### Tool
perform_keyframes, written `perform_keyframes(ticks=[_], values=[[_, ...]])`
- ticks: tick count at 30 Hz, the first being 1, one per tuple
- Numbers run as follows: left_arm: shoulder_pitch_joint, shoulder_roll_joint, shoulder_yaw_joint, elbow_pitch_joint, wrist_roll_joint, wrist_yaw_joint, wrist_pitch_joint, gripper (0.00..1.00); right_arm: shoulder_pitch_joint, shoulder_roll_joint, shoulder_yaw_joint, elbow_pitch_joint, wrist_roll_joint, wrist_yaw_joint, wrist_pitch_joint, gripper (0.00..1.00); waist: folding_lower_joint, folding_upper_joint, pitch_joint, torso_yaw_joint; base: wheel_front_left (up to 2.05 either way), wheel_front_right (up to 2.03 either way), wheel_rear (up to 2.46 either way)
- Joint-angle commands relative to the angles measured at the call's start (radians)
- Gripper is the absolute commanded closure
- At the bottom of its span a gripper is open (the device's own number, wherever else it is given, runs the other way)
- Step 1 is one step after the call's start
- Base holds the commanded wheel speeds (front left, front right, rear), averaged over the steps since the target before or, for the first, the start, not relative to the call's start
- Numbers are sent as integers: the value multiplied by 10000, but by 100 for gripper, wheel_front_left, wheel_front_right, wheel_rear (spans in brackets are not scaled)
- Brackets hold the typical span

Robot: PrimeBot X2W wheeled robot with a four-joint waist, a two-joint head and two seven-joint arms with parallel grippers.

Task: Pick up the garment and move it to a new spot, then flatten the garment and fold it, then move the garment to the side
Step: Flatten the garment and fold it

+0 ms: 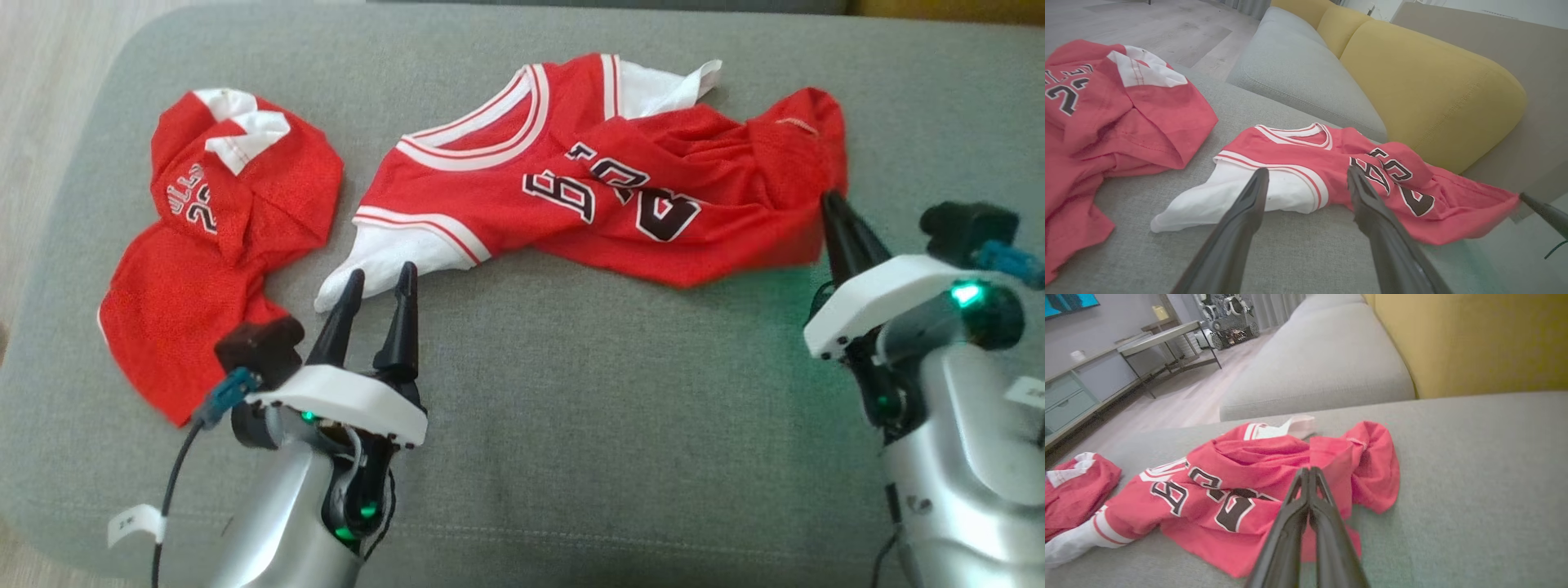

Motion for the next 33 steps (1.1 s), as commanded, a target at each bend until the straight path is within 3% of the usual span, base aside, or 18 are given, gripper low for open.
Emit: perform_keyframes(ticks=[1, 8, 13, 20, 24, 33], values=[[-149, 132, 234, -292, -51, 34, -122, 0, 2, -58, 236, -606, -68, 75, 116, 100, 0, 0, -87, -50, 0, 0, 0], [-150, 132, -72, -369, -231, 84, -122, 0, 457, -259, -123, -3317, -254, 75, 1719, 100, 0, 0, -60, 119, 0, 0, 0], [-427, 132, -221, -441, -311, 44, -122, 0, -422, -509, -235, -3797, -332, 75, 2744, 100, 0, 0, 493, 513, 0, 0, 0], [-952, 132, -535, -493, -533, -42, -122, 0, -2712, -1096, -316, -1567, -447, 75, 3210, 100, 0, 0, 1393, 1209, 0, 0, 0], [-1246, 131, -777, -529, -625, -89, -122, 0, -4272, -1504, -449, 510, -1061, 75, 2629, 100, 0, 0, 1838, 1595, 0, 0, 0], [-1493, 131, -1029, -637, -798, -30, -122, 0, -5873, -1861, -612, 3462, -2055, 75, 1356, 100, 0, 0, 2162, 1902, 0, 0, 0]])
